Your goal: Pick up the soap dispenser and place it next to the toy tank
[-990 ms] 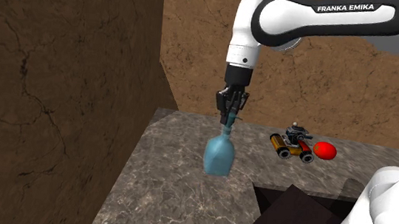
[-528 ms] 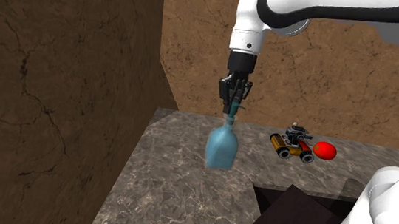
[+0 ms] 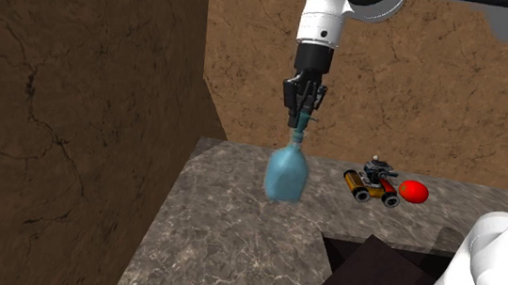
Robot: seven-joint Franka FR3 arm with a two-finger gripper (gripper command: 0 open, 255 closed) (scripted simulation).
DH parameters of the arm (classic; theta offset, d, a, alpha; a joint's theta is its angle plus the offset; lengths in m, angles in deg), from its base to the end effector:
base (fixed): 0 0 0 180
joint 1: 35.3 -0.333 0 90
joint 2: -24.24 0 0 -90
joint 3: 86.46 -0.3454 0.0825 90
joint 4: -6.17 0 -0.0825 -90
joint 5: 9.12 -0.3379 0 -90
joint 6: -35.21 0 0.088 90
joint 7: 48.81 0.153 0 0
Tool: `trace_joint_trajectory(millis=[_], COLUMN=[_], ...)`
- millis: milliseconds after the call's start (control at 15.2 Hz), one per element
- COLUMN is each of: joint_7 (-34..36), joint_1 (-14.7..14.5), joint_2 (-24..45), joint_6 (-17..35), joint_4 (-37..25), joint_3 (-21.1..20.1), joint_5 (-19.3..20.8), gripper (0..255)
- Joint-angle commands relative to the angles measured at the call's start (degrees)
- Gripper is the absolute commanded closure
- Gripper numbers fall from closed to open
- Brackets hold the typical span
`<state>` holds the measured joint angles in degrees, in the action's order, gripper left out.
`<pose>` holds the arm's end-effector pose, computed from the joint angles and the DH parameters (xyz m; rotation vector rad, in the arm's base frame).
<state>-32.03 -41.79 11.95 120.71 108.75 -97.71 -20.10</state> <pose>0.3894 0.1666 0.6088 -3.0177 -0.0260 0.1932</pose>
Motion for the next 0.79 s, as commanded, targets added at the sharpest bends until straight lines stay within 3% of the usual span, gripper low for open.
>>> trace_joint_trajectory(millis=[0,330,726], joint_7=[0.2,0.8,-7.8], joint_1=[0.0,0.1,3.2], joint_2=[0.3,1.5,-3.7], joint_6=[-1.4,-4.9,-6.3], joint_4=[-1.7,-6.4,-1.3], joint_3=[0.1,0.1,5.5], joint_5=[0.1,0.2,1.5], gripper=[255,255,255])
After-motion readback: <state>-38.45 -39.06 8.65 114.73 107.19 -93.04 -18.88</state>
